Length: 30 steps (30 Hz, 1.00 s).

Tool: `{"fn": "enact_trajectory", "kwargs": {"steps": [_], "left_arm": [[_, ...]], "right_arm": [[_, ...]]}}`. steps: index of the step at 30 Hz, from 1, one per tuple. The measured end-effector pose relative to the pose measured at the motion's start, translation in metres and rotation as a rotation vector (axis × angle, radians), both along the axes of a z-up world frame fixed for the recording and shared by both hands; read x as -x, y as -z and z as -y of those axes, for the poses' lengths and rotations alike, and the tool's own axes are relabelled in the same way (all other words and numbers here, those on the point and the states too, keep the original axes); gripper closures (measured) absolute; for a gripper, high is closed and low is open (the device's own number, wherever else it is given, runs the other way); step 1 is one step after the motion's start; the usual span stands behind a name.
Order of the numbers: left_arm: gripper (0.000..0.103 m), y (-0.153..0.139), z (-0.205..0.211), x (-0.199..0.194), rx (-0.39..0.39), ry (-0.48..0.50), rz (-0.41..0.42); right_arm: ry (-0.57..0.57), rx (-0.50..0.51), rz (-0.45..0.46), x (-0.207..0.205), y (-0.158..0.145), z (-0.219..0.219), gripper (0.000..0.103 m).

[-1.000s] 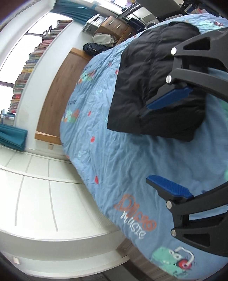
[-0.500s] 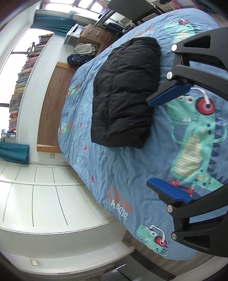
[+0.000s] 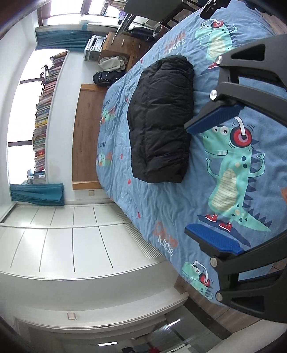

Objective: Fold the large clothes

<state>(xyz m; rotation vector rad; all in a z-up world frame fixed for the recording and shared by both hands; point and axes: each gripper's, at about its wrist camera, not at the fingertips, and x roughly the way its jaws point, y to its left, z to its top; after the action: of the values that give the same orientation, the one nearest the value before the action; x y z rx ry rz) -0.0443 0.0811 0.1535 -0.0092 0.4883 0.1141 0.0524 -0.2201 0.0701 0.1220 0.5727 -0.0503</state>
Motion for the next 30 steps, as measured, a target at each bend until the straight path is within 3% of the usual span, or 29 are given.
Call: {"fn": "enact_trajectory", "kwargs": {"steps": [11, 30], "left_arm": [[0.019, -0.005, 0.02, 0.013, -0.042, 0.03, 0.046], [0.019, 0.018, 0.022, 0.01, -0.022, 0.058, -0.012]], "right_arm": [[-0.002, 0.015, 0.01, 0.007, 0.004, -0.011, 0.001], [0.082, 0.058, 0.053, 0.021, 0.001, -0.003, 0.001]]}}
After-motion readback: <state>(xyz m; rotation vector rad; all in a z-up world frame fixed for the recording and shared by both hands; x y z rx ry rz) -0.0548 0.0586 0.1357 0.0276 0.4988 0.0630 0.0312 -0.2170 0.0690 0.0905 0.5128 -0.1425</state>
